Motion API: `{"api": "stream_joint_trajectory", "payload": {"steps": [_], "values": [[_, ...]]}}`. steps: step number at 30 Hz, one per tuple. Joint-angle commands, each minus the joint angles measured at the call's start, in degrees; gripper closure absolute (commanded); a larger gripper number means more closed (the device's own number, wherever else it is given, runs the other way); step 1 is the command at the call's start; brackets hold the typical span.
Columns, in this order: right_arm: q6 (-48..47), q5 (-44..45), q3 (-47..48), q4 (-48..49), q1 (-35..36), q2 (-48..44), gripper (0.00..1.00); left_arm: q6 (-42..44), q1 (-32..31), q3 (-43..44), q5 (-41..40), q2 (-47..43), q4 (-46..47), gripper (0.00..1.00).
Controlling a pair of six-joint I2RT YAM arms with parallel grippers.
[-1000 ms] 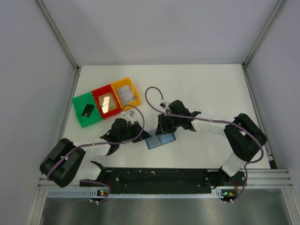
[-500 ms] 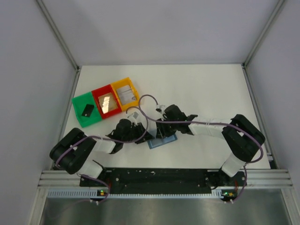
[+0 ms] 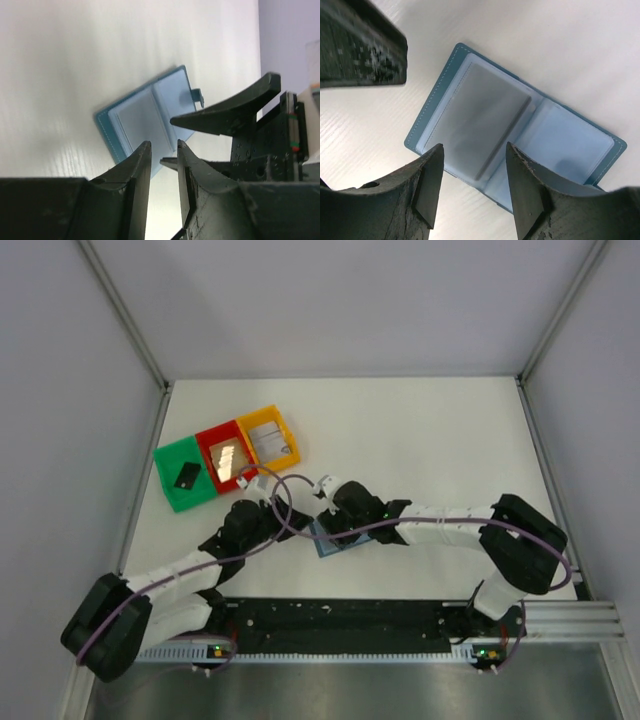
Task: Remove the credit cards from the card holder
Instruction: Remove the credit card from the card holder.
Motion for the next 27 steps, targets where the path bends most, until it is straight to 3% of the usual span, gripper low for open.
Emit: {"api": "stream_joint_trajectory", "payload": {"steps": [1, 12, 18, 21, 27], "values": [[-3.94, 3.75, 1.94, 1.31, 2.74, 0.67, 0.47, 3.3, 0.6, -1.13, -7.48, -5.91, -8.83, 0.67], [-6.49, 4.01, 3.79, 0.08, 6.09, 3.92, 0.47, 3.38, 0.69, -2.62, -5.73, -6.36, -9.89, 0.63], [-5.61, 8.58, 3.17, -0.98, 6.09, 5.33, 0.49, 5.15, 0.52, -0.25, -2.31, -4.34, -9.89, 0.62], [-5.7, 10.25, 2.65, -1.33, 6.09, 6.12, 0.58, 5.41, 0.6, 0.72, -0.38, -2.68, -8.75, 0.62], [-5.0, 12.01, 1.85, -0.8, 6.09, 5.95, 0.88, 5.23, 0.52, 3.09, 3.14, 0.84, -6.2, 0.62]]}}
